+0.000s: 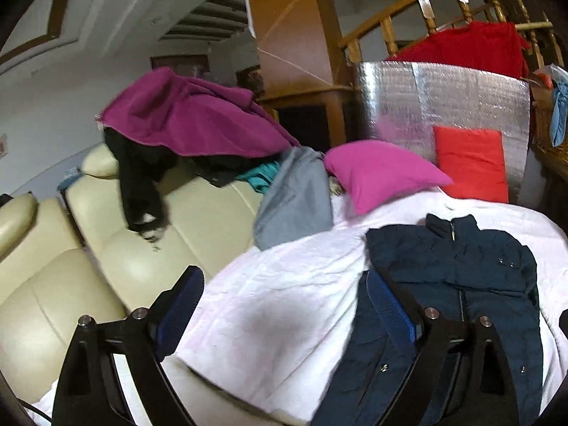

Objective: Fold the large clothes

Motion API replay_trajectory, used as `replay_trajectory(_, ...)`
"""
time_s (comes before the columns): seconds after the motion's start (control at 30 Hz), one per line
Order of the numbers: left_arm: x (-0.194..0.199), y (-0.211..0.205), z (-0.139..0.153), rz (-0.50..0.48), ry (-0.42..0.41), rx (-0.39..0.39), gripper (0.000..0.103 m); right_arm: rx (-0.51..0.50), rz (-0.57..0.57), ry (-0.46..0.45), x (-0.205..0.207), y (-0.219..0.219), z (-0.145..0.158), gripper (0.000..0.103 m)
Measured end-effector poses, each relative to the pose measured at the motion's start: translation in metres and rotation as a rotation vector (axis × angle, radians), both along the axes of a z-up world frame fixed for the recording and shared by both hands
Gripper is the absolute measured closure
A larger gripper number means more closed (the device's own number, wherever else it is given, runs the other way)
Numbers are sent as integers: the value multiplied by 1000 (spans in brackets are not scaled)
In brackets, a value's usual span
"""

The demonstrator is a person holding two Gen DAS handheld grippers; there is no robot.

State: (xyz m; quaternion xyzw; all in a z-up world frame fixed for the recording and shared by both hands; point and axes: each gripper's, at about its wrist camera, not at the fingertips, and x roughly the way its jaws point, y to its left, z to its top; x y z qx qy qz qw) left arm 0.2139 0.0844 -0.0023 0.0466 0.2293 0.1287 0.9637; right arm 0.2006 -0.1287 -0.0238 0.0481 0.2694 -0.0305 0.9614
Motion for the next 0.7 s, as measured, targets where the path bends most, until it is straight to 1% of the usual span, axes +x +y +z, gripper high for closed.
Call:
replay_trajectory(0.07, -19, 0, 8, -5, -19, 1, 9, 0, -11, -7, -12, 11, 8, 13)
replay_trajectory(0.1, -26, 0, 11, -8, -27, 1, 9, -1, -13, -18, -20, 16, 13, 9)
replay_trajectory(0.13, -34, -1, 15, -11, -40, 3, 9, -4, -16, -31, -29, 19, 17, 7)
replay_trajectory(0.3, -68, -9, 31, -41, -89, 11, 8, -43, -42, -96, -67, 22, 41, 7)
replay_trajectory(0.4, -85, -14, 39, -58, -111, 6, 7, -74, -75, -130, -91, 20, 57, 7)
replay_trajectory(0.53, -113, -25, 49, -92, -147, 22, 7, -131, -118, -184, -125, 22, 74, 7)
replay_trajectory(0.6, -123, -29, 52, -111, -158, 30, 6, -142, -130, -199, -141, 21, 81, 3)
replay_trajectory(0.7, -139, -34, 56, -150, -167, 29, 5, -148, -158, -233, -164, 18, 89, 1)
